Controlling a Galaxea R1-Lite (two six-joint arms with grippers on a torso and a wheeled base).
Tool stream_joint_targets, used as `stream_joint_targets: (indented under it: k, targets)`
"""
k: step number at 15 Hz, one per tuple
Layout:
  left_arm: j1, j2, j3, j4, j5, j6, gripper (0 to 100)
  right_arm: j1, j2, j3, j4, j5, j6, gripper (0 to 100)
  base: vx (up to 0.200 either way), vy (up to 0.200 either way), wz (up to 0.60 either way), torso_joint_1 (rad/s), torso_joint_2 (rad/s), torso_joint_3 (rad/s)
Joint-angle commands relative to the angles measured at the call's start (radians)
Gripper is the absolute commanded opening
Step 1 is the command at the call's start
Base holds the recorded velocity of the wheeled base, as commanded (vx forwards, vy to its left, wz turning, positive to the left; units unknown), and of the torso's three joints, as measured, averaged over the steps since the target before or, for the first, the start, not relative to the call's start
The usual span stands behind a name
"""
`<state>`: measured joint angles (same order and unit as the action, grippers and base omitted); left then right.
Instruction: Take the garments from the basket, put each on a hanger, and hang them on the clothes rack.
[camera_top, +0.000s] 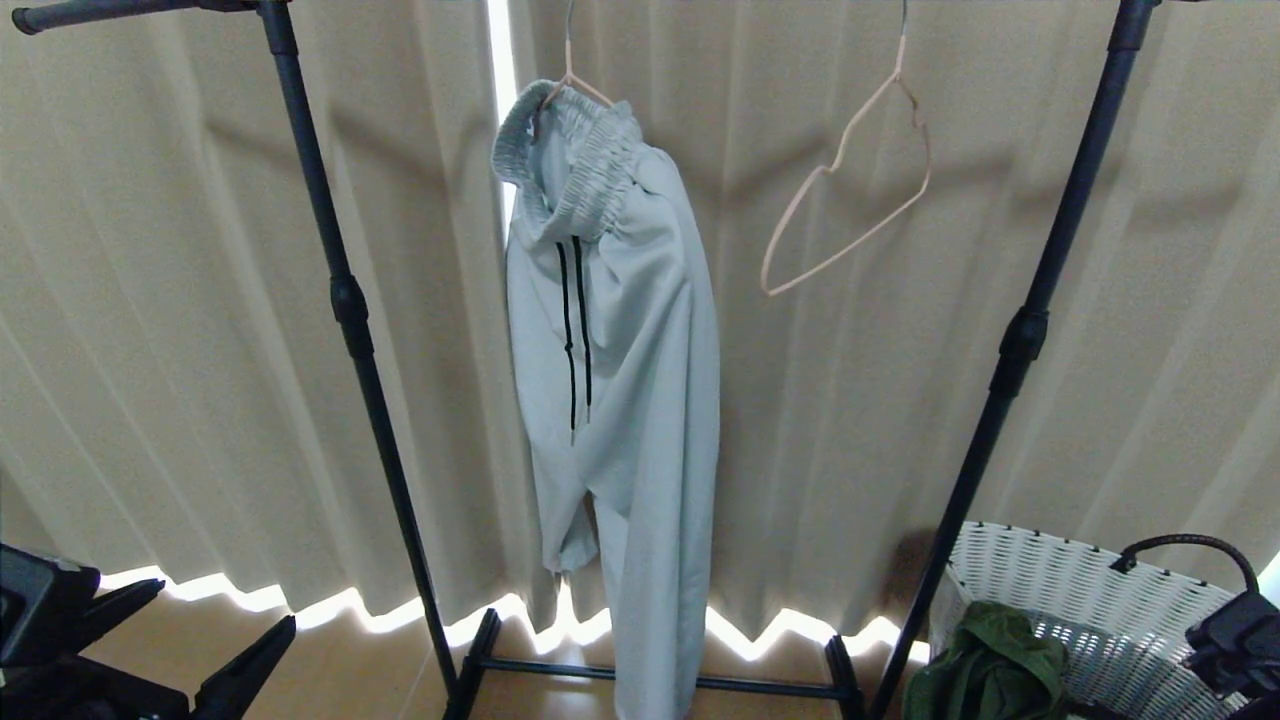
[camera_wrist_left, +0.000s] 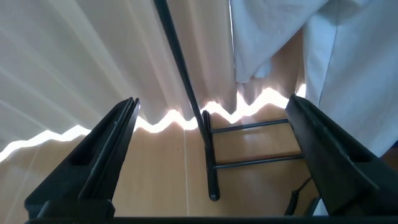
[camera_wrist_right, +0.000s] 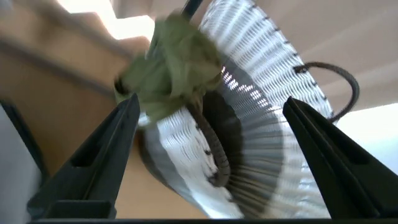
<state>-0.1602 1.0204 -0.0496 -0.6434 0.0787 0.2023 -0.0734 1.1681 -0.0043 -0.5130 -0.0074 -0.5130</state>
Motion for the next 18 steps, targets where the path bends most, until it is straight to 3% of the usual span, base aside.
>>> stream_joint_targets:
  k: [1,4,5,9,13,14,18]
  targets:
    - [-0.005,0.007,0.002,0.001,0.000,0.000,100,-0.011,0.180,-0.040,-0.006,0.000,-0.137,100,0.000,0.000,0.00,0.000,0.00,0.000]
    - [-0.030,0.009,-0.003,-0.001,0.001,-0.001,100,-0.016,0.384,-0.134,-0.015,0.000,-0.285,100,0.000,0.000,0.00,0.000,0.00,0.000]
    - [-0.030,0.004,-0.003,-0.001,0.001,-0.003,100,-0.011,0.417,-0.151,-0.013,-0.002,-0.297,100,0.000,0.000,0.00,0.000,0.00,0.000]
    - [-0.051,0.001,0.000,-0.001,0.001,-0.001,100,0.032,0.596,-0.244,-0.015,-0.036,-0.294,100,0.000,0.000,0.00,0.000,0.00,0.000]
    - [-0.047,-0.019,-0.003,-0.001,0.001,-0.004,100,0.067,0.677,-0.301,-0.016,-0.062,-0.274,100,0.000,0.000,0.00,0.000,0.00,0.000]
    - [-0.047,-0.017,-0.003,-0.001,0.001,-0.004,100,0.075,0.726,-0.333,-0.032,-0.112,-0.263,100,0.000,0.000,0.00,0.000,0.00,0.000]
    - [-0.045,-0.017,-0.004,-0.001,0.001,-0.004,100,0.070,0.860,-0.338,-0.236,-0.172,-0.266,100,0.000,0.000,0.00,0.000,0.00,0.000]
